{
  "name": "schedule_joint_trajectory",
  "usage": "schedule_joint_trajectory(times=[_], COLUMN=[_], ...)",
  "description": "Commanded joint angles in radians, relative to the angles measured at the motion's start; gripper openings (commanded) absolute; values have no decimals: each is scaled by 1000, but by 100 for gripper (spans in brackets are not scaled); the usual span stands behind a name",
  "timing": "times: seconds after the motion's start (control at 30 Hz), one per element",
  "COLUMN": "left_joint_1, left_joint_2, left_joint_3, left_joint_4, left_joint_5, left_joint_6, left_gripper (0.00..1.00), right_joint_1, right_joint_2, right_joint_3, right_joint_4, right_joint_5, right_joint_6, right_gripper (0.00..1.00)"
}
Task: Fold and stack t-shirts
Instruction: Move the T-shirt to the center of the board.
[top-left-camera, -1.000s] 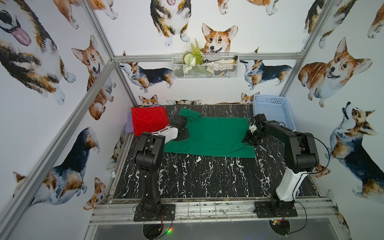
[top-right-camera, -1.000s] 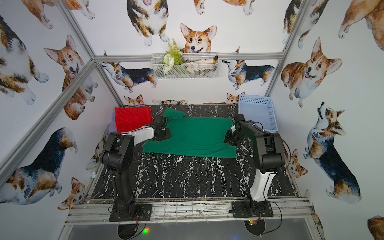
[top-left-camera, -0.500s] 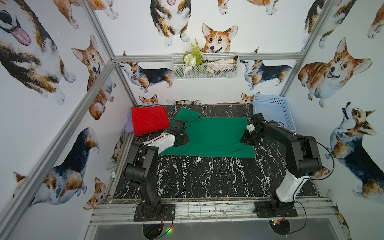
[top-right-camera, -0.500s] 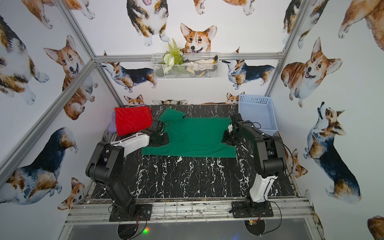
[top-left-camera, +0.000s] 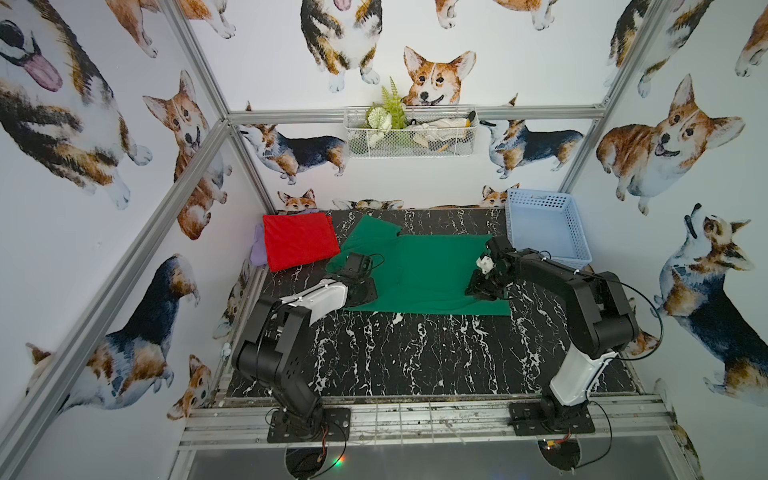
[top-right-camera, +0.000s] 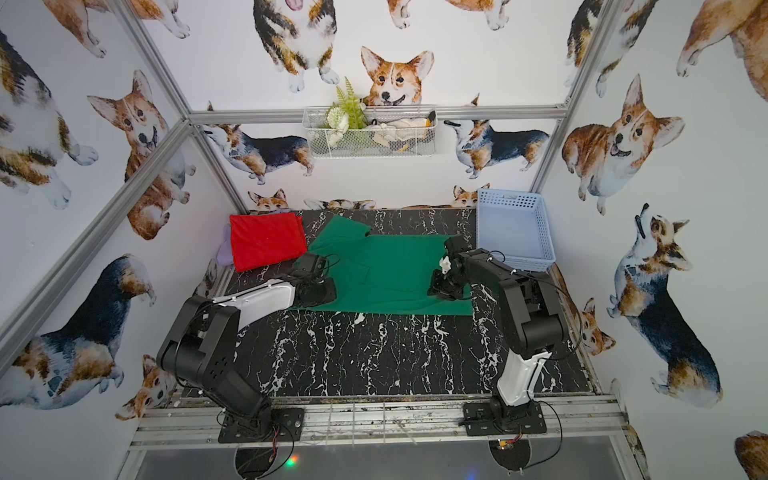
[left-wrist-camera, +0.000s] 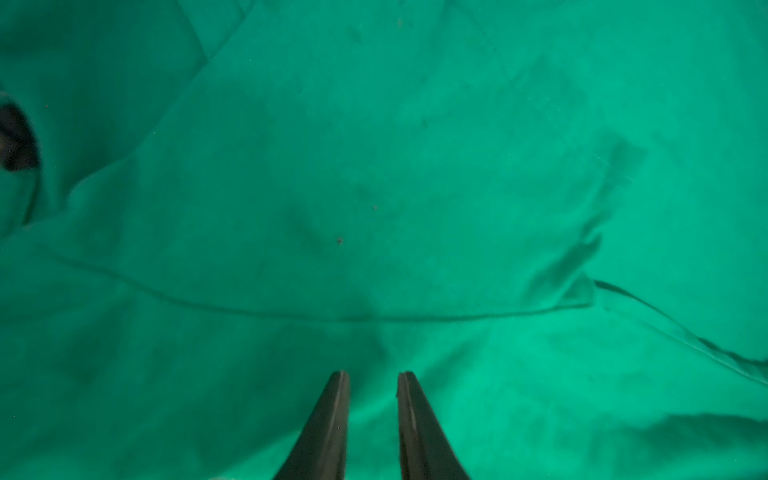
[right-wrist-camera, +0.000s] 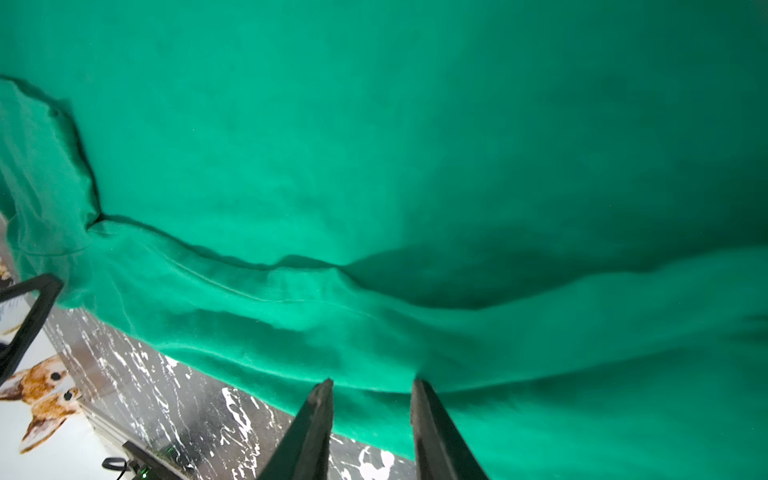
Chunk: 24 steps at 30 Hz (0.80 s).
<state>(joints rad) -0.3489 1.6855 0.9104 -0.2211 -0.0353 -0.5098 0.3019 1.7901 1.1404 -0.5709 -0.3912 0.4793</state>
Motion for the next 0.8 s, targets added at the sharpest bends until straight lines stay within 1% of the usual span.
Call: schedule_joint_trajectory(times=[0.0, 0.13, 0.27, 0.33, 0.47, 0.5, 0.67, 0.77], left_joint_1=[0, -4, -44, -61, -90, -94, -110, -110], left_joint_2=[39, 41, -1, -18, -96, -108, -171, -183], left_joint_3=[3, -17, -30, -34, -47, -85, -151, -182], left_joint_4=[51, 54, -12, -41, -93, -104, -135, -128], left_joint_5=[18, 35, -25, -38, -81, -89, -120, -129], left_joint_6=[9, -21, -29, -34, -55, -59, -87, -90], left_gripper=[26, 26, 26, 26, 26, 26, 27, 27], right_joint_1=[10, 14, 14, 13, 14, 14, 14, 14], right_joint_2=[17, 48, 51, 44, 13, 3, -51, -70], right_joint_3=[2, -2, -48, -83, -147, -159, -200, -215], right_joint_4=[39, 32, 40, 49, 48, 48, 32, 28], right_joint_5=[-27, 0, 35, 49, 80, 84, 104, 108], right_joint_6=[26, 25, 39, 47, 53, 53, 48, 46], right_gripper=[38, 38, 37, 36, 36, 36, 36, 36])
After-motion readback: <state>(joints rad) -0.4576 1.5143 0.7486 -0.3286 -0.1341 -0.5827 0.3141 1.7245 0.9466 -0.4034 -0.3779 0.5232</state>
